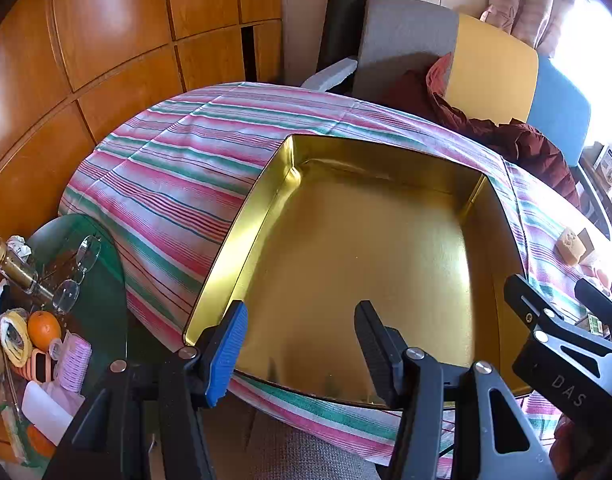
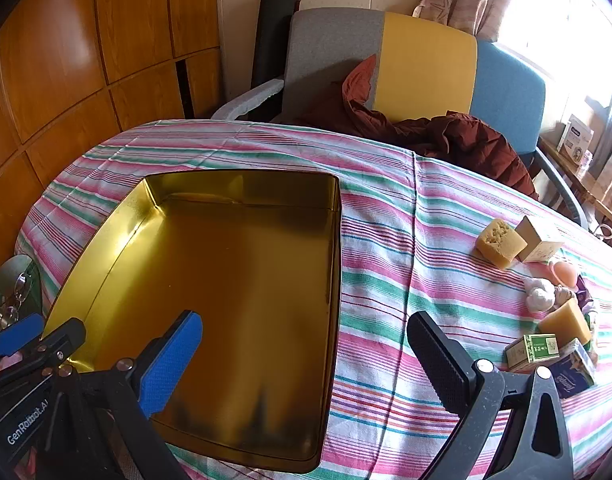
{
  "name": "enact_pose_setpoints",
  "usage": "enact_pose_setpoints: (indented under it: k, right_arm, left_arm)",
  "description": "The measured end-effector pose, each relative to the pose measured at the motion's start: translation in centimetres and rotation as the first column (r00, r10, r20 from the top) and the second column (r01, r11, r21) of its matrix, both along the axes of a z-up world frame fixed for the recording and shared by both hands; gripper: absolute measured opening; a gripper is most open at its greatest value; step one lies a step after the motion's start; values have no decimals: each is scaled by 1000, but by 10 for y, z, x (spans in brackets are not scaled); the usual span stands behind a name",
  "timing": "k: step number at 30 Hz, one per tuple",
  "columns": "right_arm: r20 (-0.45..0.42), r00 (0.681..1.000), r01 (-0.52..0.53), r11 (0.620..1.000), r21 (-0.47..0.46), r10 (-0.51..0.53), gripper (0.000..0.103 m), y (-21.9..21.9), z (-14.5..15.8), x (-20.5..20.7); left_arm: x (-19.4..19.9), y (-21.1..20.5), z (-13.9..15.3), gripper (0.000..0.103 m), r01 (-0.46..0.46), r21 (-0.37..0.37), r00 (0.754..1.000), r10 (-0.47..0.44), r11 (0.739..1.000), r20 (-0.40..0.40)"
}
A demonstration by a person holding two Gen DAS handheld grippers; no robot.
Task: Organize objects
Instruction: 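Move both tools from the gold tray toward the pile of items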
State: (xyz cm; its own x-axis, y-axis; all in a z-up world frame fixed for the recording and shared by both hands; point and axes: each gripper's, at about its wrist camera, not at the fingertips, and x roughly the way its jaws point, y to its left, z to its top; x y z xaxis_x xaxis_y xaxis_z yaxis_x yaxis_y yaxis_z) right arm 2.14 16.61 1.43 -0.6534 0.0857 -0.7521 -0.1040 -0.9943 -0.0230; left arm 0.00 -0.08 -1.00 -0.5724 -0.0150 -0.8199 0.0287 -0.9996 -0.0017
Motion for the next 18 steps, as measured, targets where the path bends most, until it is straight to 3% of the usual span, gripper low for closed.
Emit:
enact_pose_setpoints:
  k: [9,18]
  right_arm:
    - [-21,1000,3,999,-34,-4,103,4,2,4]
    - [-119,993,-9,998,-61,1,103,14,18,14]
  left_arm:
    - [-1,-2,-5,56,-11,15,1000,11,1000,19]
    - [0,2,-8,56,-2,15,1000,2,1000,31]
